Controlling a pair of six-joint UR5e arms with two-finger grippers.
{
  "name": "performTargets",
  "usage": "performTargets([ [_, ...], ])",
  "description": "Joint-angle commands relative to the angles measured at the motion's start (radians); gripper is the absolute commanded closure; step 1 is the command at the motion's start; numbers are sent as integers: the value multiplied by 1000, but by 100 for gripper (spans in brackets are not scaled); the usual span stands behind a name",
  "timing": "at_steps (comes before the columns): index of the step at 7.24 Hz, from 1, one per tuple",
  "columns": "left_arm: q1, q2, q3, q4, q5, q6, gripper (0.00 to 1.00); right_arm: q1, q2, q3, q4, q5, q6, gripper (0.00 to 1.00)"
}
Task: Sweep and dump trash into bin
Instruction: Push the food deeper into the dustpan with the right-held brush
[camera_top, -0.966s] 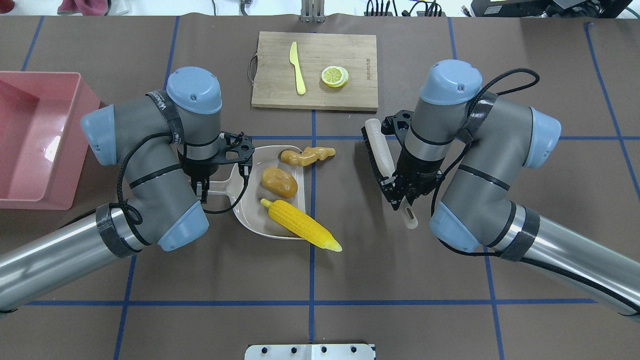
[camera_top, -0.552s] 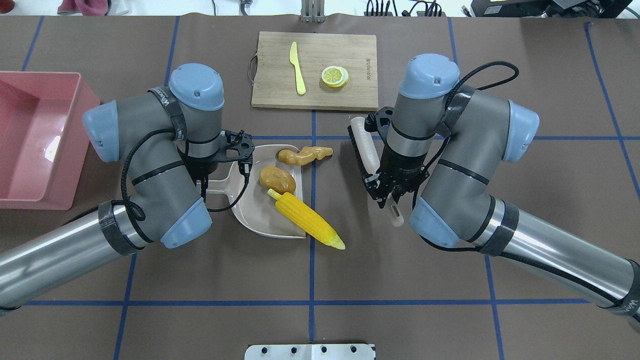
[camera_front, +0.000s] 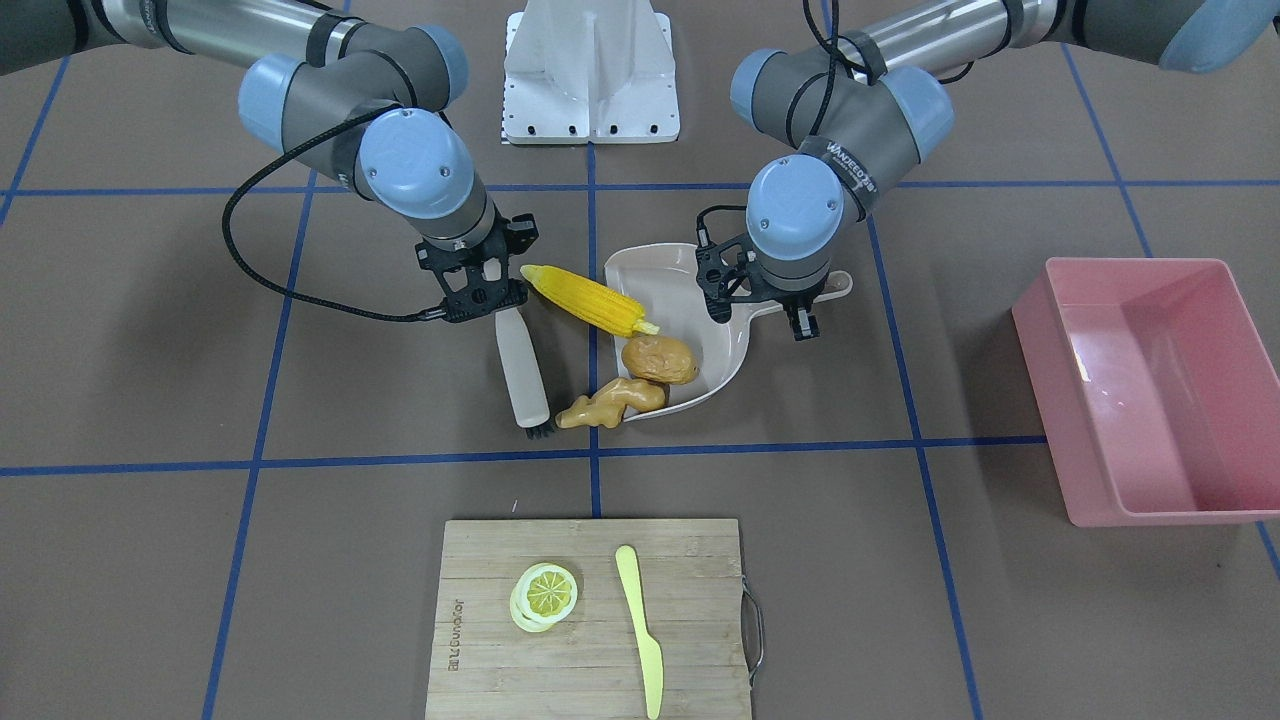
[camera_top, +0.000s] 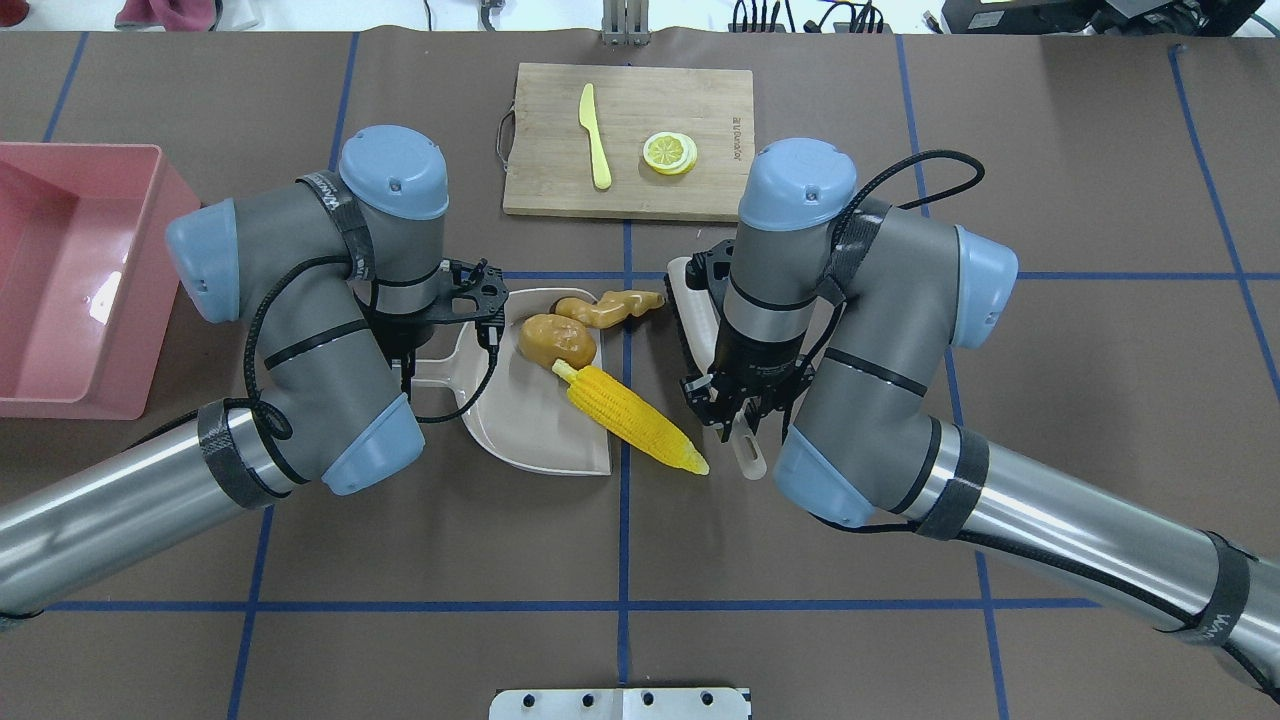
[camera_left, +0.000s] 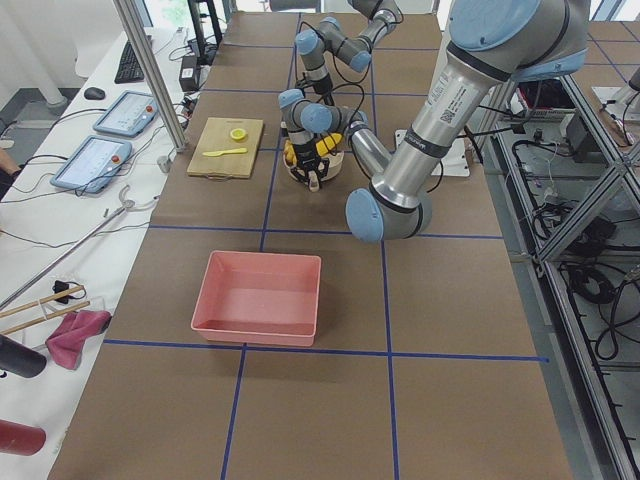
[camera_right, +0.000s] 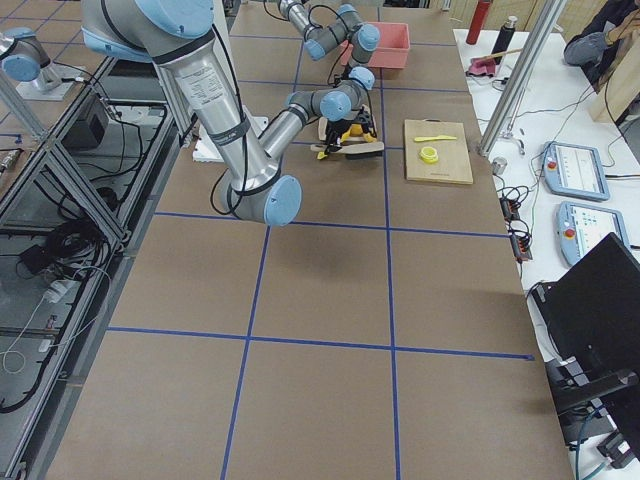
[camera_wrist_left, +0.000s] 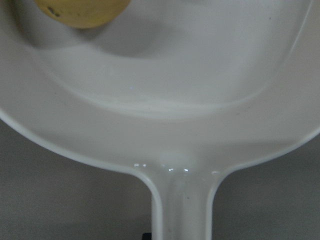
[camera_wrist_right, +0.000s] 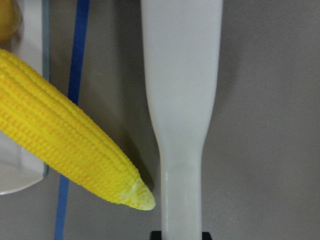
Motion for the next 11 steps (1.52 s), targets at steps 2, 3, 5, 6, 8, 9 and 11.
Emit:
performTargets([
  [2, 0, 0, -3, 1, 0, 0, 100, -103, 69, -13, 6, -59, 159, 100],
  [3, 0, 0, -3, -2, 0, 2, 100, -130, 97, -13, 6, -79, 215, 100],
  [5, 0, 0, -1, -5, 0, 2, 100, -175, 129, -13, 4, -105, 296, 100],
  [6, 0, 1, -1, -7, 0, 2, 100, -184, 135, -12, 4, -109, 322, 100],
  [8, 3, 6, -10, -10, 0, 2, 100, -193, 160, -12, 3, -110, 373, 100],
  [9, 4, 9, -16, -11, -2, 2, 100, -193, 166, -6, 0, -107, 378, 100],
  [11, 4, 11, -16, -13, 0, 3, 100, -186, 157, 46, -52, -106, 381, 100],
])
